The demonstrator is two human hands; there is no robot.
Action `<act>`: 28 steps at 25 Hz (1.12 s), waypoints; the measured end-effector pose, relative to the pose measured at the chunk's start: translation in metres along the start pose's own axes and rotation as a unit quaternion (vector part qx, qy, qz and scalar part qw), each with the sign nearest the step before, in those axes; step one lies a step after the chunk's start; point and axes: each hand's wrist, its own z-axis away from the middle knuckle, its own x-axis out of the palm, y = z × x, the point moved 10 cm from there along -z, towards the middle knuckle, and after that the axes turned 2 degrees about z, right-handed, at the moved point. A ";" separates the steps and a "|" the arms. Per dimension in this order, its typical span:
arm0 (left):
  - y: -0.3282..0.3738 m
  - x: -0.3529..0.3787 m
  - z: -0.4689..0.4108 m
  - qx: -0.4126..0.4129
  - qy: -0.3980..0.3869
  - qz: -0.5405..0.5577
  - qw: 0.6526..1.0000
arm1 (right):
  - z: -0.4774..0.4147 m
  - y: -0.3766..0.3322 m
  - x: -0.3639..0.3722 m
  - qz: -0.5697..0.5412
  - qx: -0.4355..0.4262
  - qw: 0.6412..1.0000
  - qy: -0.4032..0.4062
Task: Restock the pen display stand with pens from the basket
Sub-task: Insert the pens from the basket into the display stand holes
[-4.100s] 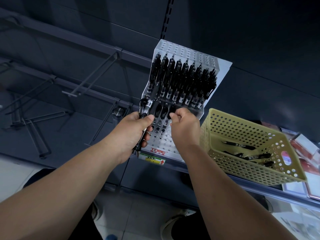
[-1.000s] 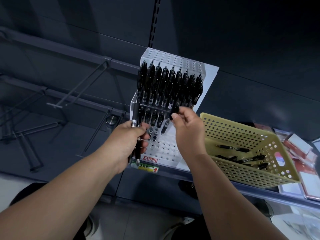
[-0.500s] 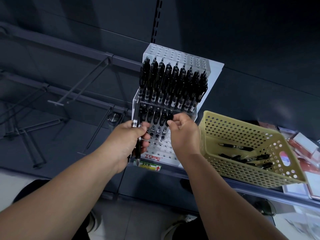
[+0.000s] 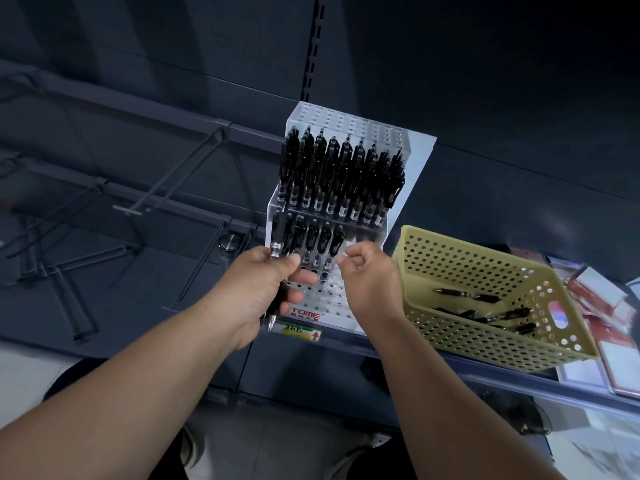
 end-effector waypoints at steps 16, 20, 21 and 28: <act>-0.005 0.031 0.029 -0.037 -0.052 0.067 0.996 | 0.051 -0.016 -0.021 -0.339 0.055 0.938 -0.046; -0.001 0.040 0.034 -0.024 -0.073 0.029 0.997 | 0.049 -0.017 -0.013 -0.449 0.110 0.882 -0.097; -0.001 0.041 0.034 -0.023 -0.075 0.023 0.997 | 0.048 -0.018 -0.013 -0.455 0.112 0.878 -0.101; 0.000 0.028 0.018 0.002 -0.032 -0.034 0.999 | 0.038 -0.008 -0.042 -0.440 0.130 0.888 -0.041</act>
